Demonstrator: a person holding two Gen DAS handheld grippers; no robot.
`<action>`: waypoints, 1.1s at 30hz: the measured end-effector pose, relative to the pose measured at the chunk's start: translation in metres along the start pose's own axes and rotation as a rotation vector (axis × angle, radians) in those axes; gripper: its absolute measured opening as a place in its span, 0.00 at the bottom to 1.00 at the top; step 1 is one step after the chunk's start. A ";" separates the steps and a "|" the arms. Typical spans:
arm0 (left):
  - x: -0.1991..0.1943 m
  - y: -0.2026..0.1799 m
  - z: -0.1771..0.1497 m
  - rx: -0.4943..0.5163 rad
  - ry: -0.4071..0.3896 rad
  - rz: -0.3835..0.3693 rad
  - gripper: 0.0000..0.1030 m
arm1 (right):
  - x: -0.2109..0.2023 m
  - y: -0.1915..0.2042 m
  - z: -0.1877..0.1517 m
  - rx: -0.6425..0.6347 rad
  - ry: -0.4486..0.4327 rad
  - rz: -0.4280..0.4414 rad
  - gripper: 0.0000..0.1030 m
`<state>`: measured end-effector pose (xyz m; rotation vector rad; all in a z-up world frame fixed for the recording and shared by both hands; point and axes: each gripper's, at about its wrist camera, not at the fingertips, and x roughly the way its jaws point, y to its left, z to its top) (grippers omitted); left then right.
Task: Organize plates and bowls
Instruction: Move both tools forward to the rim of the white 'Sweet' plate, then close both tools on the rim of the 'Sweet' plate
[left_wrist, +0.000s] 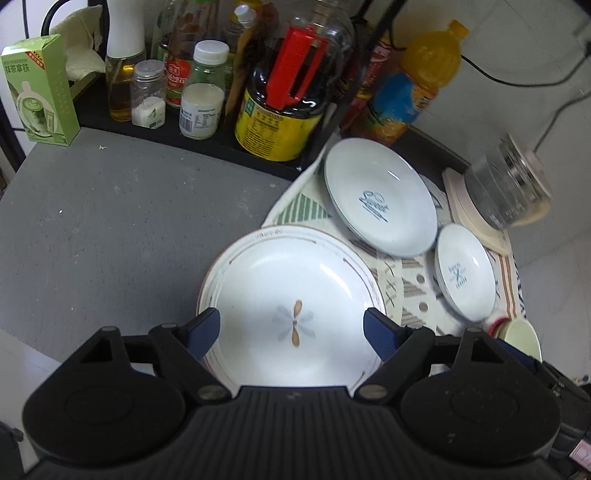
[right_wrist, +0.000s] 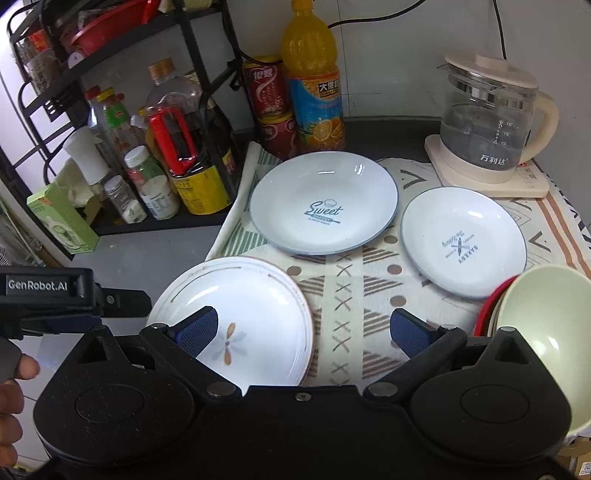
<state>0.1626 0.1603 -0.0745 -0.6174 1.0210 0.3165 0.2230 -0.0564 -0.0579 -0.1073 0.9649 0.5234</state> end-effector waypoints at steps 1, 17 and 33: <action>0.003 0.000 0.003 -0.008 -0.002 0.001 0.81 | 0.003 -0.003 0.003 0.009 0.001 0.009 0.97; 0.073 -0.031 0.060 -0.135 0.002 -0.005 0.68 | 0.066 -0.070 0.071 0.073 0.005 -0.010 0.77; 0.155 -0.033 0.089 -0.272 0.057 0.027 0.35 | 0.153 -0.119 0.118 0.127 0.088 0.004 0.41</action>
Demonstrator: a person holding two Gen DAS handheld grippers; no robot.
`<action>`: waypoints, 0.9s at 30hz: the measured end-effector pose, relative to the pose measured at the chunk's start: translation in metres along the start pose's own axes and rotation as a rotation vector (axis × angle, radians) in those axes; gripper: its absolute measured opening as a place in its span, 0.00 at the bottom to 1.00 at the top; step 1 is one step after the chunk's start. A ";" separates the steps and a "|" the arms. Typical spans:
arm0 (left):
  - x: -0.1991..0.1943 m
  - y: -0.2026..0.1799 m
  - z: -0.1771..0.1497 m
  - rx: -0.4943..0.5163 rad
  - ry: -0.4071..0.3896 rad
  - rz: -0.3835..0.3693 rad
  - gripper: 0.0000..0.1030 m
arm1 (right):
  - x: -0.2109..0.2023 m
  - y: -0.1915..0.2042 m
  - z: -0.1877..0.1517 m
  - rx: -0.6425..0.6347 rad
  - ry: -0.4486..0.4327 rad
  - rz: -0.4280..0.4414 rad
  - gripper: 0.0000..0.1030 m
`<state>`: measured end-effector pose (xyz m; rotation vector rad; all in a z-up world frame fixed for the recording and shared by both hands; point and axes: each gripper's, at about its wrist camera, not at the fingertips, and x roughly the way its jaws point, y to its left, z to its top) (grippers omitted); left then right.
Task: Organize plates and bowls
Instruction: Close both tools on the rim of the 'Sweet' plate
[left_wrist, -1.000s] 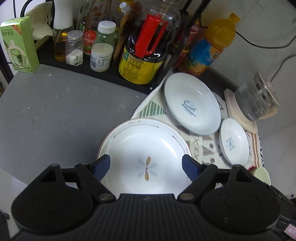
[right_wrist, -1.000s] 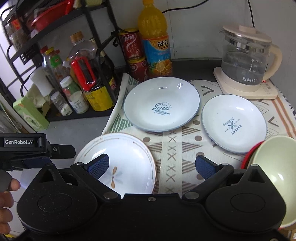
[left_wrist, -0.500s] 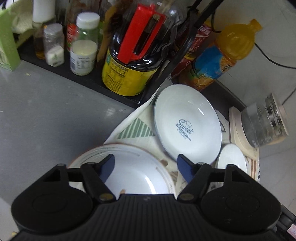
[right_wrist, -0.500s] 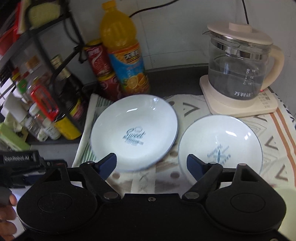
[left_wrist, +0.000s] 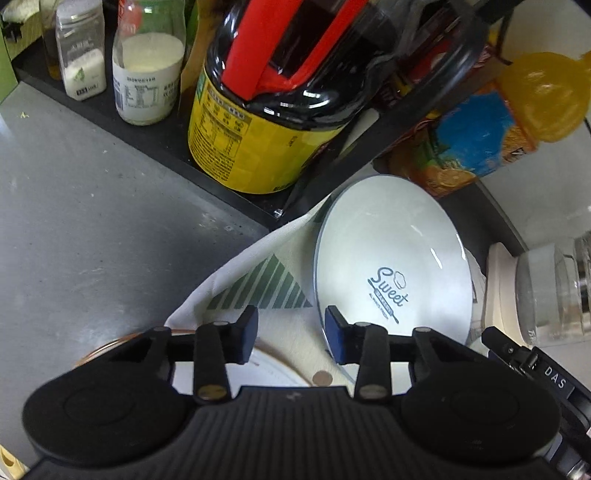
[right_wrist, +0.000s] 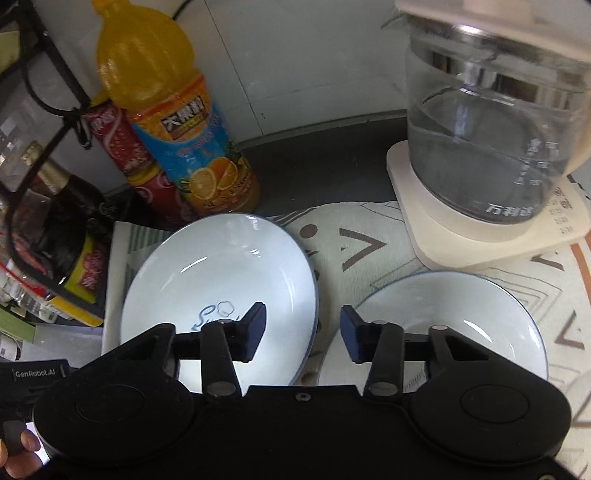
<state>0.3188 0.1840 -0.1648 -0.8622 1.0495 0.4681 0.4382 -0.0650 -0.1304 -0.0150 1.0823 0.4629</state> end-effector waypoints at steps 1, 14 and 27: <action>0.004 -0.001 0.000 -0.005 0.003 0.001 0.35 | 0.004 0.000 0.002 -0.004 0.002 0.002 0.41; 0.034 -0.022 0.001 0.026 -0.021 0.037 0.28 | 0.043 0.004 0.011 -0.069 0.073 -0.015 0.33; 0.046 -0.022 0.000 -0.019 -0.036 -0.009 0.16 | 0.062 0.003 0.006 -0.082 0.116 0.037 0.25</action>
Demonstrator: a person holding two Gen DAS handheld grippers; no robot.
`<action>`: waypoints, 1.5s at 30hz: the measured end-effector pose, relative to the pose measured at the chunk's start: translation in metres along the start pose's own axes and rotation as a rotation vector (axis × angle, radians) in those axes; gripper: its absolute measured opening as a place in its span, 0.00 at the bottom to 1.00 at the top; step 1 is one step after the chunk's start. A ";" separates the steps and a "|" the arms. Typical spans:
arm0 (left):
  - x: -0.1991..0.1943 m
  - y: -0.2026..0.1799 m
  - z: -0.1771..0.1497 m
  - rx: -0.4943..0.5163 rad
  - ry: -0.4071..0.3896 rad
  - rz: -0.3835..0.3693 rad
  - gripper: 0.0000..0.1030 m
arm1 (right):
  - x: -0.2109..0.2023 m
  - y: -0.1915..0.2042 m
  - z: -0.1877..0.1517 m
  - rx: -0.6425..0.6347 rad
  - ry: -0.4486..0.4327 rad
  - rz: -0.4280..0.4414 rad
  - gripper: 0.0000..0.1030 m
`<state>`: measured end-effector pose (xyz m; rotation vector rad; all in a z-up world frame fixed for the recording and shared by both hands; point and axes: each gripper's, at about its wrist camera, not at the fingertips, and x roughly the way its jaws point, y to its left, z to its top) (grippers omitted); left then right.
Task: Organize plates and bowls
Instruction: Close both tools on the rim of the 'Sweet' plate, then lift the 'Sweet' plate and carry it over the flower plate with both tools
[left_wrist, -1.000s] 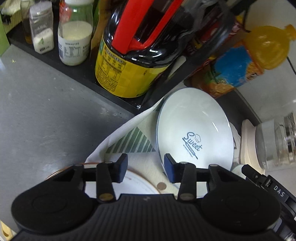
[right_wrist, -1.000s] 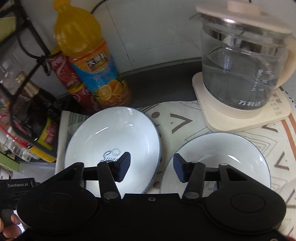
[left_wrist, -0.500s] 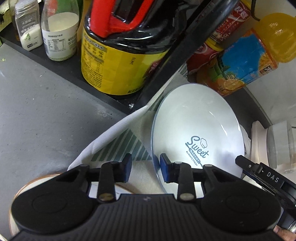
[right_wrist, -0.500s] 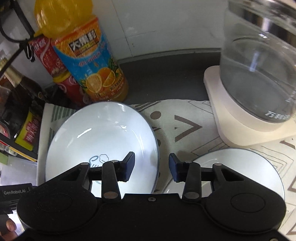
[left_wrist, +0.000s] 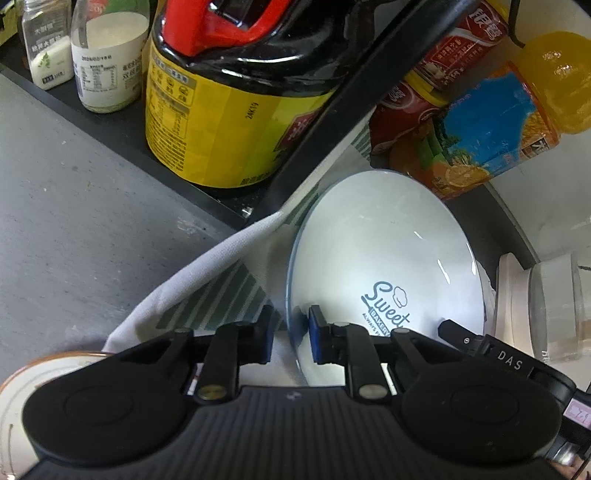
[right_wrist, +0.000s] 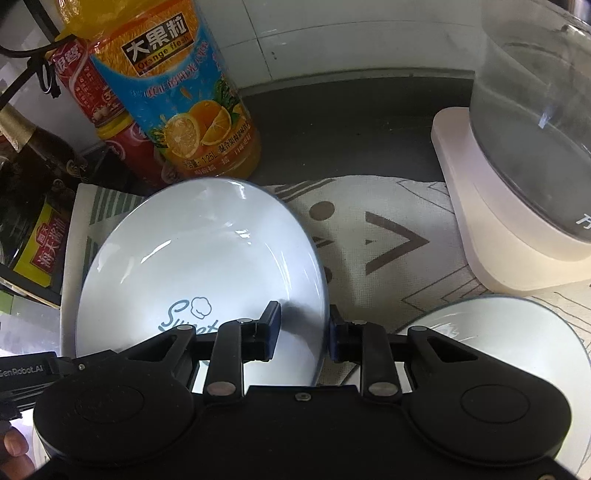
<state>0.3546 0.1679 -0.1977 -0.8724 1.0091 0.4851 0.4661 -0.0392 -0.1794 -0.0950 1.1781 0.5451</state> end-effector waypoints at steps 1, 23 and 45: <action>0.002 0.001 0.000 -0.010 0.005 -0.011 0.14 | 0.000 -0.002 0.000 0.000 0.001 0.010 0.24; -0.032 0.024 -0.004 -0.047 -0.024 -0.123 0.09 | -0.054 0.003 -0.023 0.080 -0.108 0.082 0.09; -0.098 0.060 -0.030 -0.024 -0.047 -0.186 0.09 | -0.110 0.037 -0.073 0.101 -0.183 0.095 0.09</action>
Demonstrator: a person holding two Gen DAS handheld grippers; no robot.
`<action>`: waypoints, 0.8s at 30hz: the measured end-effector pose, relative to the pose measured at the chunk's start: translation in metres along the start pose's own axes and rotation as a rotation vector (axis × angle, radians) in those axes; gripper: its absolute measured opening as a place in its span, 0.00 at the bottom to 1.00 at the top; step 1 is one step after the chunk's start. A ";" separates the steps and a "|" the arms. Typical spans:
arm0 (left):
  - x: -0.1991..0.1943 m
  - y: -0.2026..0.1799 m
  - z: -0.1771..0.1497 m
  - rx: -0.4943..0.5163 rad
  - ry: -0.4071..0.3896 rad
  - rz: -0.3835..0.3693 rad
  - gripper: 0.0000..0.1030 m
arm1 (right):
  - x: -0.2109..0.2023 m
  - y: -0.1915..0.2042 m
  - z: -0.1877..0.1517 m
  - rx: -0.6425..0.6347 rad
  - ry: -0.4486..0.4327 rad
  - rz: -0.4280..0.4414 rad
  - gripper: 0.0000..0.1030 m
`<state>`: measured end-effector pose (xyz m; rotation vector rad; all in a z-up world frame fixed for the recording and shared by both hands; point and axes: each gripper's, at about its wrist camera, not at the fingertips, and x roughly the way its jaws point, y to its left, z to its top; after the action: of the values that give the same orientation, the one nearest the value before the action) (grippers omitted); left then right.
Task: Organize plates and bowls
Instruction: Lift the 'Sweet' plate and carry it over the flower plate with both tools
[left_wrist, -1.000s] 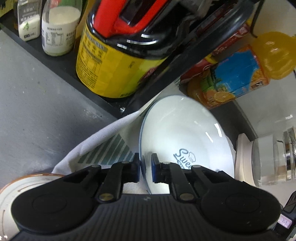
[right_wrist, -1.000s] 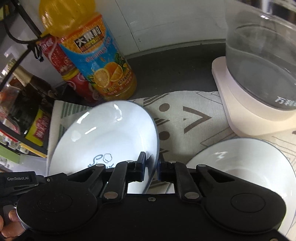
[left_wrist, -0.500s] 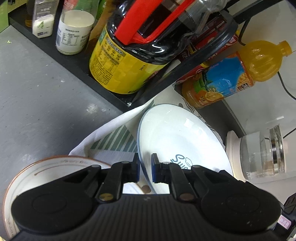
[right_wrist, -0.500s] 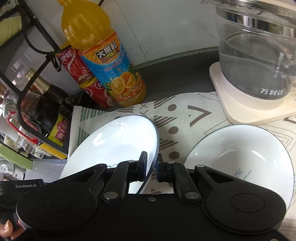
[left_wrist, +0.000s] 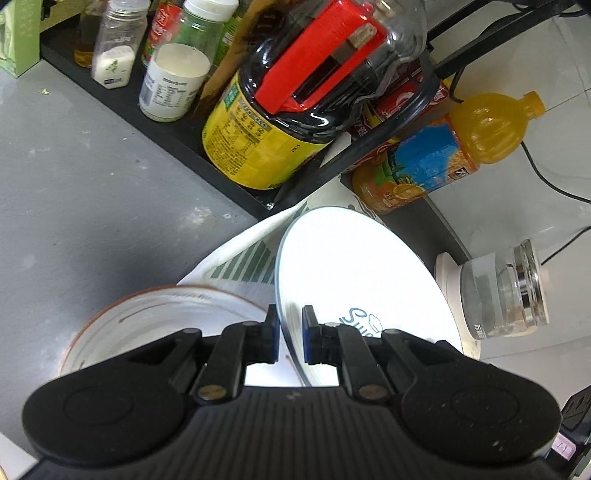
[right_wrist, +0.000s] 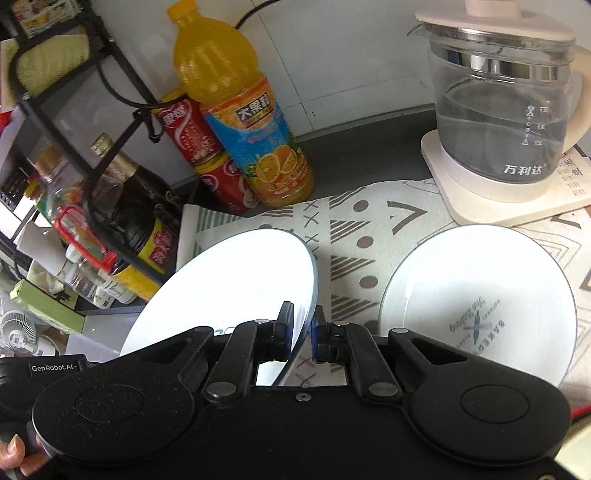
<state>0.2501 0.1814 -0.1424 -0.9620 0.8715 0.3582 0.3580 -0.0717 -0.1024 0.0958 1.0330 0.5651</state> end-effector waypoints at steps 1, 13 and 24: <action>-0.003 0.002 -0.002 0.002 0.000 -0.001 0.09 | -0.003 0.002 -0.003 0.001 -0.001 0.002 0.09; -0.033 0.028 -0.022 0.024 0.020 -0.024 0.09 | -0.034 0.023 -0.046 0.008 -0.030 -0.008 0.09; -0.056 0.057 -0.047 0.038 0.030 -0.019 0.09 | -0.048 0.041 -0.087 0.009 -0.028 -0.013 0.10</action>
<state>0.1575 0.1797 -0.1435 -0.9417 0.8929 0.3103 0.2511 -0.0766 -0.0959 0.1044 1.0081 0.5464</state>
